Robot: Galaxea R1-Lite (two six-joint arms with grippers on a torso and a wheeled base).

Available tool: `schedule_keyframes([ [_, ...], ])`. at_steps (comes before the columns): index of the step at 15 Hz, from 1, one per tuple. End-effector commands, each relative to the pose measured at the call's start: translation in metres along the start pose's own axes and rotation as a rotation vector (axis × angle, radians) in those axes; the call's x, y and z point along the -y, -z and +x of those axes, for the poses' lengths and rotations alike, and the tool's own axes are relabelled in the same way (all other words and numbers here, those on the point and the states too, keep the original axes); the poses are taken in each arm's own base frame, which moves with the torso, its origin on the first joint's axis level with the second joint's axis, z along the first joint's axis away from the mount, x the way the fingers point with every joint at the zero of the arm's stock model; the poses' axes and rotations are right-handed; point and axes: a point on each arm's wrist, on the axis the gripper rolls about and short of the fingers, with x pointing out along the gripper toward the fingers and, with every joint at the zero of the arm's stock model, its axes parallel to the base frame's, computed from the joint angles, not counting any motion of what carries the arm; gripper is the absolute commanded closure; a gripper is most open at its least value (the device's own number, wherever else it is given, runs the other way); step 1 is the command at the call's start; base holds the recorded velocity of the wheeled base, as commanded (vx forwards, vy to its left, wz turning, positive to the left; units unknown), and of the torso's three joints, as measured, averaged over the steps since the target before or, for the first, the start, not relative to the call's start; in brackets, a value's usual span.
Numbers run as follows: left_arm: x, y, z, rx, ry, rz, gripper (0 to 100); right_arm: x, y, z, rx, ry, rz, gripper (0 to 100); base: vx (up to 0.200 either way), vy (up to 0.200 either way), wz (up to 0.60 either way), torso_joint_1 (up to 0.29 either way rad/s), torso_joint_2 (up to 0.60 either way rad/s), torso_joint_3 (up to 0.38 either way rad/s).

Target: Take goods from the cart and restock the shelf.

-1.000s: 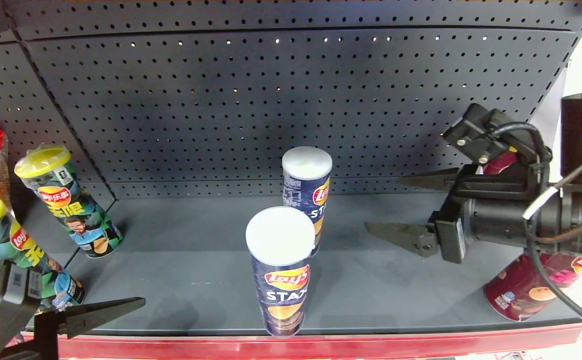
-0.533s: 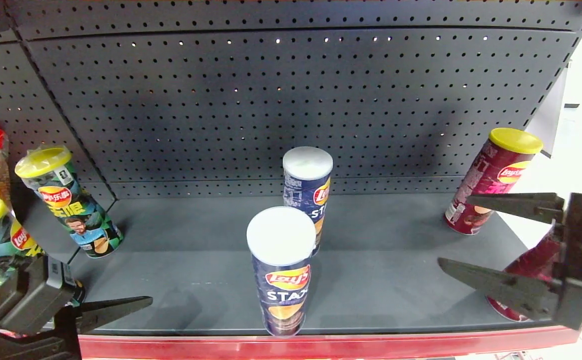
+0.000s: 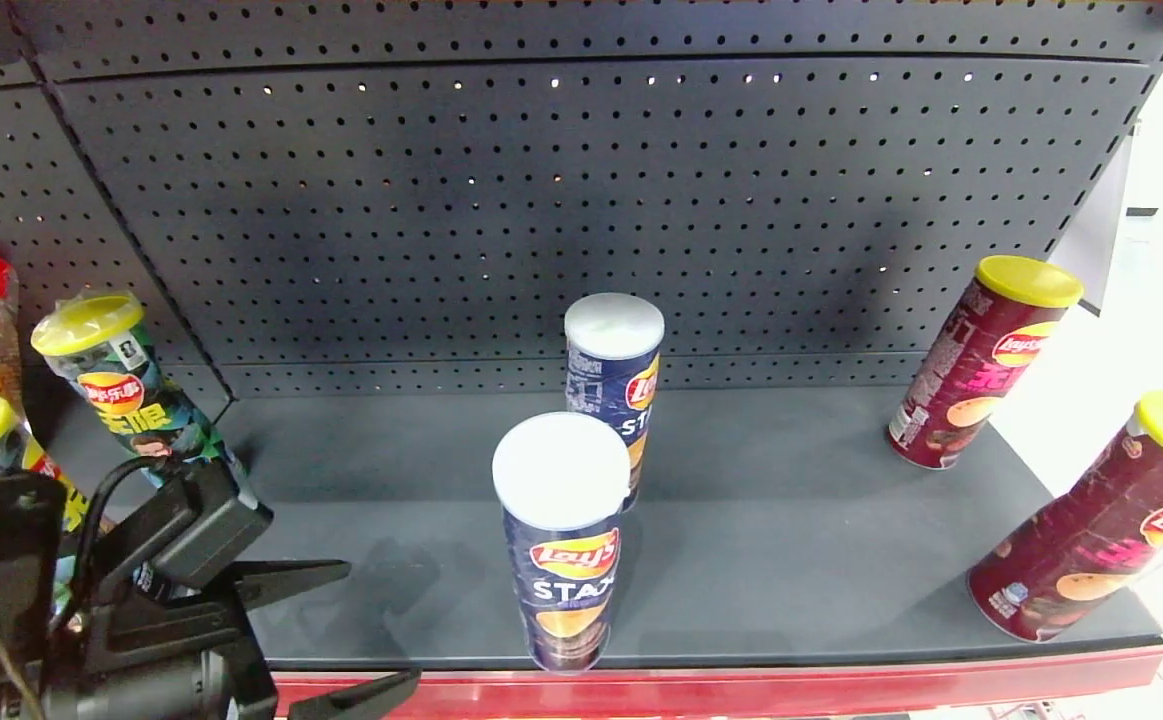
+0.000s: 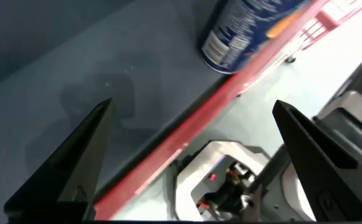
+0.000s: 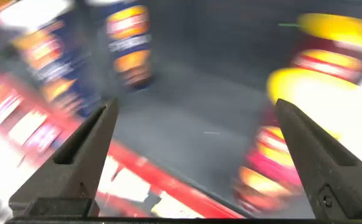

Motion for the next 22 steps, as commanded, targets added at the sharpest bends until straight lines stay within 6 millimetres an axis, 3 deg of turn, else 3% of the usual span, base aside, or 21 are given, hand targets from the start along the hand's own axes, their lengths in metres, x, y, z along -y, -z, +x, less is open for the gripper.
schedule_keyframes([
  [1,-0.009,-0.007,0.024,-0.065,-0.002,0.005,0,0.000,0.003,-0.025,0.097,0.193,0.056,0,0.000,0.000,0.00,0.000,0.00,0.000],
  [8,-0.019,-0.015,0.061,-0.137,0.017,0.002,0,-0.006,0.024,-0.047,0.092,0.272,0.084,0,0.000,0.000,0.00,0.000,0.00,0.000],
  [13,-0.026,-0.015,0.085,-0.153,0.021,0.012,0,-0.006,0.027,-0.049,0.087,0.313,0.088,0,0.000,0.000,0.00,0.000,0.00,0.000],
  [22,-0.031,-0.027,0.111,-0.151,0.036,0.017,0,-0.006,0.028,-0.048,0.079,0.312,0.088,0,0.000,0.000,0.00,0.000,0.00,0.000],
])
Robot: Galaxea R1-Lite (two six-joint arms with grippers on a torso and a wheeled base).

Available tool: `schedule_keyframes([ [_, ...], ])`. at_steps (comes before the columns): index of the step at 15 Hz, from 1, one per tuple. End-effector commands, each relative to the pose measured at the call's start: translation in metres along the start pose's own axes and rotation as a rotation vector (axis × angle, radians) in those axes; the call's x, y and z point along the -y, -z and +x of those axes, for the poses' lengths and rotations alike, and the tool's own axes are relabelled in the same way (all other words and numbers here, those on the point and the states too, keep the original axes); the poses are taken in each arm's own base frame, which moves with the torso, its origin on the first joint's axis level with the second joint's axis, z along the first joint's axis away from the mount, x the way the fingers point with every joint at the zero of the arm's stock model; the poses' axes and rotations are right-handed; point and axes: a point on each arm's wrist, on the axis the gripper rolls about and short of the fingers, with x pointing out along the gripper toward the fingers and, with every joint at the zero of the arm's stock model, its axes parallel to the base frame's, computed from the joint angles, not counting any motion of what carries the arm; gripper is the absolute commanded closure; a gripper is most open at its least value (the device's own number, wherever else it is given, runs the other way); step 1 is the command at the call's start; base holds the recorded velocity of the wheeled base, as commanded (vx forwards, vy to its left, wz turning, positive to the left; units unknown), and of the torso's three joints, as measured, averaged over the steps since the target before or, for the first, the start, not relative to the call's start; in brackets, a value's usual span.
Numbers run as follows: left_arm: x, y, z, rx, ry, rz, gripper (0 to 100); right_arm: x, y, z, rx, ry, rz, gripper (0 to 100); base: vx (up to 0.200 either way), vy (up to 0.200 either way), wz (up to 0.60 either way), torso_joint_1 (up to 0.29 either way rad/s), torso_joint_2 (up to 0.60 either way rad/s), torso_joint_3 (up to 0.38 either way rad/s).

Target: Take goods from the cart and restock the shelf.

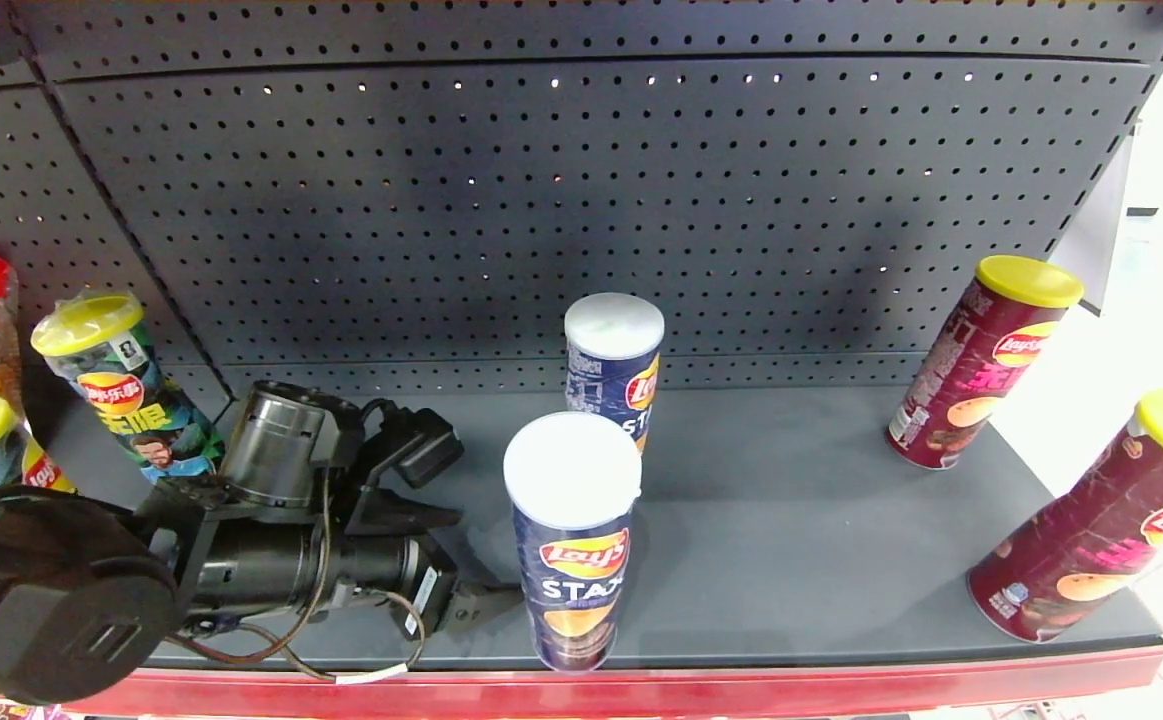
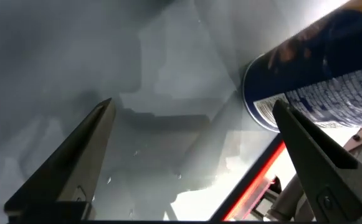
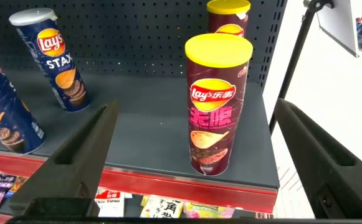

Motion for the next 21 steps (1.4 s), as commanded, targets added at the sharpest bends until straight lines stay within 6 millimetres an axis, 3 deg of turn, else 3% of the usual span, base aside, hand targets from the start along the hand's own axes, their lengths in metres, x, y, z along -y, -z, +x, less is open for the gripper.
schedule_keyframes([
  [1,-0.001,-0.002,0.006,-0.006,0.004,0.000,0,0.000,0.000,0.001,-0.007,-0.001,-0.001,0,0.000,0.000,0.00,0.000,0.00,0.000],
  [4,-0.003,-0.004,0.010,-0.005,0.003,-0.002,0,0.000,0.000,0.002,-0.012,-0.001,-0.001,0,0.000,0.000,0.00,0.000,0.00,0.000],
  [9,0.003,0.014,-0.002,-0.041,0.019,-0.010,0,0.000,0.000,0.002,-0.013,-0.005,-0.001,0,0.000,0.000,0.00,0.000,0.00,0.000],
  [17,0.005,0.013,0.002,-0.039,0.065,0.066,0,0.000,-0.001,0.002,-0.010,-0.001,-0.001,0,0.000,0.000,0.00,0.000,0.00,0.000],
  [21,0.001,0.002,0.010,-0.018,0.059,0.071,0,0.000,-0.001,0.002,-0.012,-0.004,-0.001,0,0.000,0.000,0.00,0.000,0.00,0.000],
])
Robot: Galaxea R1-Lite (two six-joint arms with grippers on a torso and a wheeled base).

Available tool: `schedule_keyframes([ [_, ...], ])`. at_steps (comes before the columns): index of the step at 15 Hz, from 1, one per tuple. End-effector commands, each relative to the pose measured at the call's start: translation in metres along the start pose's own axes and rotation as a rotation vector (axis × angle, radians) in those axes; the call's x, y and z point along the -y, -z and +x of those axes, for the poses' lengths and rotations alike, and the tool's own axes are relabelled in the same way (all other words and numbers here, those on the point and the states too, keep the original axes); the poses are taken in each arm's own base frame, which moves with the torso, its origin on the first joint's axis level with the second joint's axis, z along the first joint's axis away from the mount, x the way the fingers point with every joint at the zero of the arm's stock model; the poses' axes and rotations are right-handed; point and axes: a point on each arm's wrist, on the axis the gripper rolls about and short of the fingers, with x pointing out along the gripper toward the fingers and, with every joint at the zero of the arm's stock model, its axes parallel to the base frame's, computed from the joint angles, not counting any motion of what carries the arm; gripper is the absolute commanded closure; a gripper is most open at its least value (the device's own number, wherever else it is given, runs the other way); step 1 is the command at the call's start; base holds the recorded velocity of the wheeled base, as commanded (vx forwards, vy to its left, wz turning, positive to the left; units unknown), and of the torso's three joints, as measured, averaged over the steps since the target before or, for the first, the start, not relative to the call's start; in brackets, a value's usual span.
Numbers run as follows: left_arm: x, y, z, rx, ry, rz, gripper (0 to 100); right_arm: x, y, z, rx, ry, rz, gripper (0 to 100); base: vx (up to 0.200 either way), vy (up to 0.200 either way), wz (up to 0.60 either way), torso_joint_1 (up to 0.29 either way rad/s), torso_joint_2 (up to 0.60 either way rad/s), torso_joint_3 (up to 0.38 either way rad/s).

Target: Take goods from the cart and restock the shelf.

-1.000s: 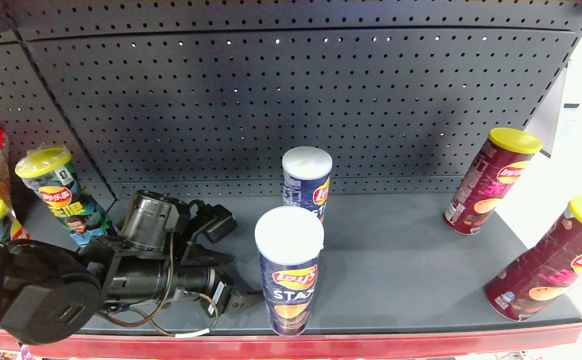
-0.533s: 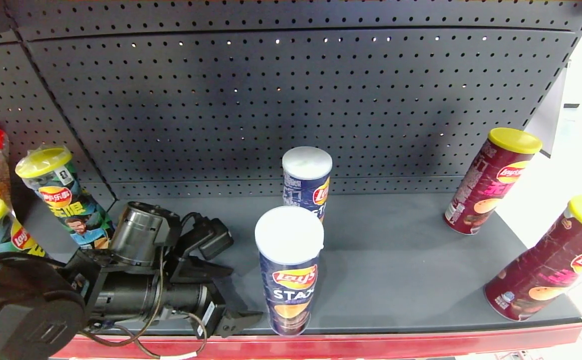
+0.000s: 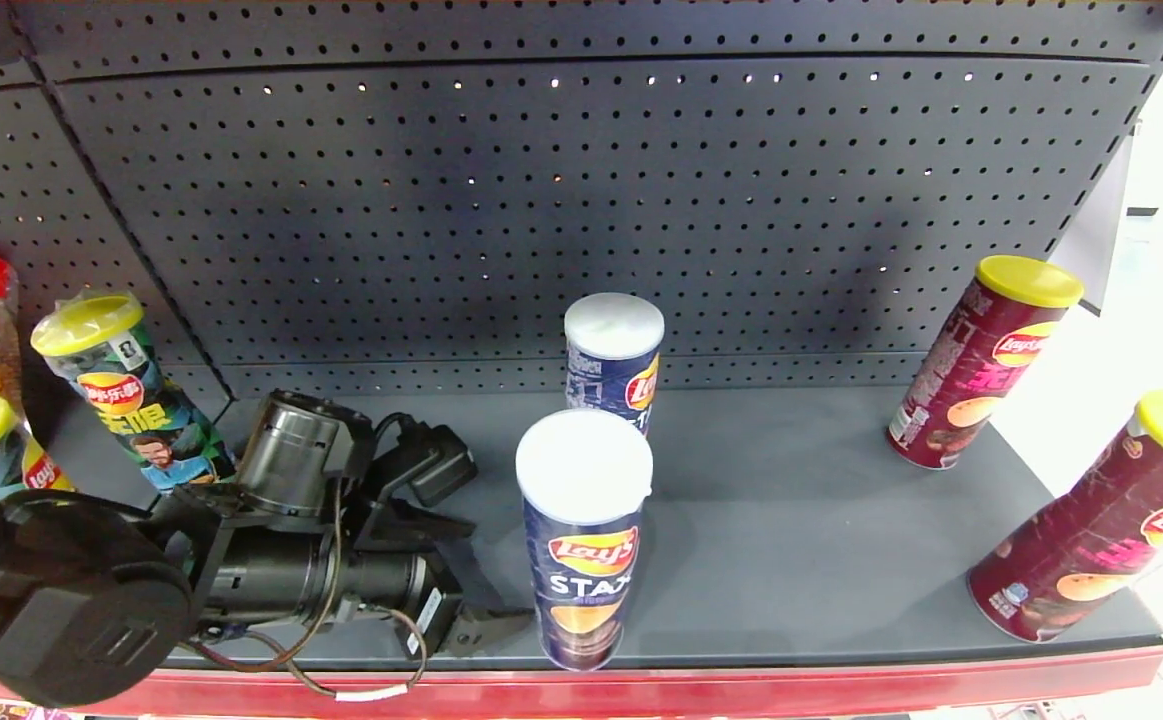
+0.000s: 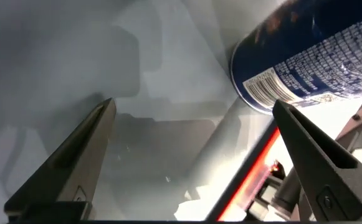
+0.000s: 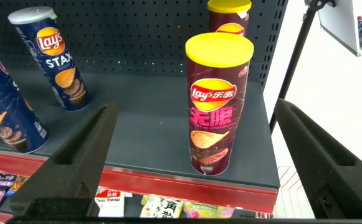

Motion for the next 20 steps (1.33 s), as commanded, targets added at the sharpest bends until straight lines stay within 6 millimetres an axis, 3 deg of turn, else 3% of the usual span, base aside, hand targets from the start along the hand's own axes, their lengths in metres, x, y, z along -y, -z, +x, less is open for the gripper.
schedule_keyframes([
  [1,-0.003,-0.004,0.005,0.003,-0.001,0.001,0,0.000,0.000,0.001,-0.005,0.001,-0.001,0,0.000,0.000,0.00,0.000,0.00,0.000],
  [8,-0.005,-0.007,0.009,0.007,0.000,0.003,0,0.000,0.000,0.001,-0.005,0.001,-0.001,0,0.000,0.000,0.00,0.000,0.00,0.000],
  [11,-0.001,-0.004,0.001,0.008,0.001,0.004,0,0.000,0.001,0.001,-0.010,-0.003,-0.001,0,0.000,0.000,0.00,0.000,0.00,0.000],
  [15,0.004,0.001,-0.036,0.072,-0.058,-0.001,0,-0.001,0.003,0.006,-0.041,-0.016,-0.001,0,0.000,0.000,0.00,0.000,0.00,0.000],
  [17,0.002,0.006,-0.064,0.128,-0.121,-0.019,0,-0.001,0.012,0.006,-0.062,-0.016,-0.005,0,0.000,0.000,0.00,0.000,0.00,0.000],
  [20,0.017,0.018,-0.098,0.207,-0.159,-0.057,0,-0.001,0.022,0.005,-0.077,-0.013,-0.008,0,0.000,0.000,0.00,0.000,0.00,0.000],
])
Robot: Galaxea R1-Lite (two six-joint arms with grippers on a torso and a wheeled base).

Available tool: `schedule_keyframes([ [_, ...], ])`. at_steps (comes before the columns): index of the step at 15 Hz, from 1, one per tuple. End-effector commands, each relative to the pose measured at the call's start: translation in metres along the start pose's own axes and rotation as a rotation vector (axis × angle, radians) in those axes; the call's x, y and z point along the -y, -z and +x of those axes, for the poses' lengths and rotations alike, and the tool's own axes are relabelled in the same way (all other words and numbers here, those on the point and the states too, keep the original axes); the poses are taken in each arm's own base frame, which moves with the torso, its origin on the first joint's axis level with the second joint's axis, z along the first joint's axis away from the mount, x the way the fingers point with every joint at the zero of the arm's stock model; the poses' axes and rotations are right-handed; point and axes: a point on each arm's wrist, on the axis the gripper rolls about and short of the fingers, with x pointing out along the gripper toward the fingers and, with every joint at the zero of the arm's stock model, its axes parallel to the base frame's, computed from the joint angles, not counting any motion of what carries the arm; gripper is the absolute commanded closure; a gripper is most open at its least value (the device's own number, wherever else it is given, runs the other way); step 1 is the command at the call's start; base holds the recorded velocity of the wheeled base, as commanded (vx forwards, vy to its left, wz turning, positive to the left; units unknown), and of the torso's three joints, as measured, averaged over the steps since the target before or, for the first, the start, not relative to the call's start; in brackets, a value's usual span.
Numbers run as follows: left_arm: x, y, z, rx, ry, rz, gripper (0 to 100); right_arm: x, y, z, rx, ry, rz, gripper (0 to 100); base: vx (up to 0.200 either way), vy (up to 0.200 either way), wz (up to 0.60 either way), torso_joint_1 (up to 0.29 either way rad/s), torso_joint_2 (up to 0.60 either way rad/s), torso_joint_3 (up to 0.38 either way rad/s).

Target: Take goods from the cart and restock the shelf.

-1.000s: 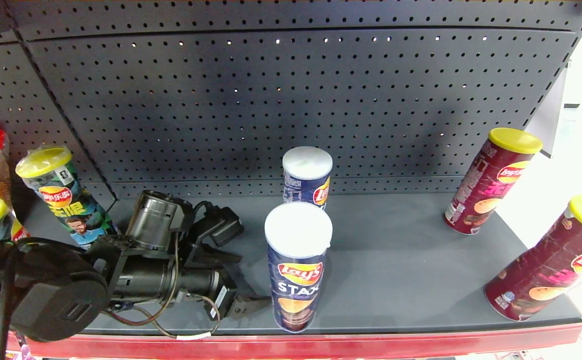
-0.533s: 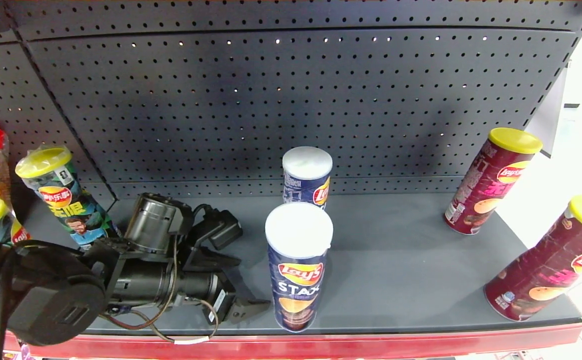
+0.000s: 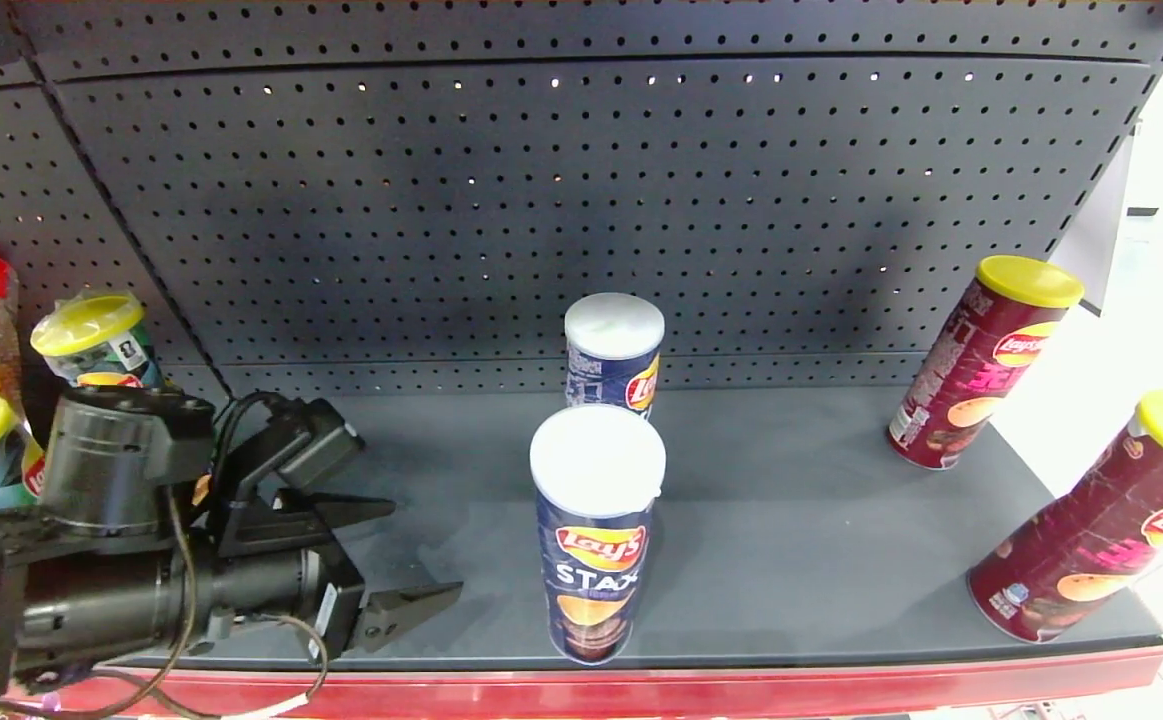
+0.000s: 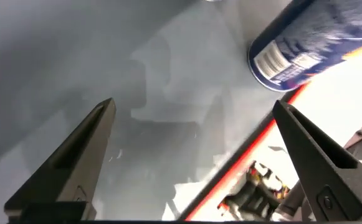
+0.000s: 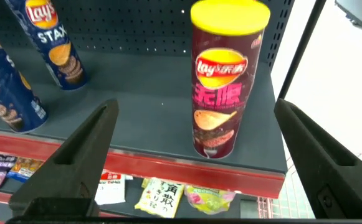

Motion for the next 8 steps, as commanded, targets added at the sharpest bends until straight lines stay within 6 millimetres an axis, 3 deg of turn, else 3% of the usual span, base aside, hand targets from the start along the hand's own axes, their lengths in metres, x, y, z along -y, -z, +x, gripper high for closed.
schedule_keyframes([
  [1,0.013,0.007,-0.042,0.103,-0.051,-0.021,0,0.000,0.008,-0.002,-0.001,0.002,-0.005,0,0.000,0.000,0.00,0.000,0.00,0.000],
  [8,0.041,0.038,-0.110,0.164,-0.220,-0.132,0,0.001,0.031,-0.020,-0.089,0.070,-0.032,0,0.000,0.000,0.00,0.000,0.00,0.000],
])
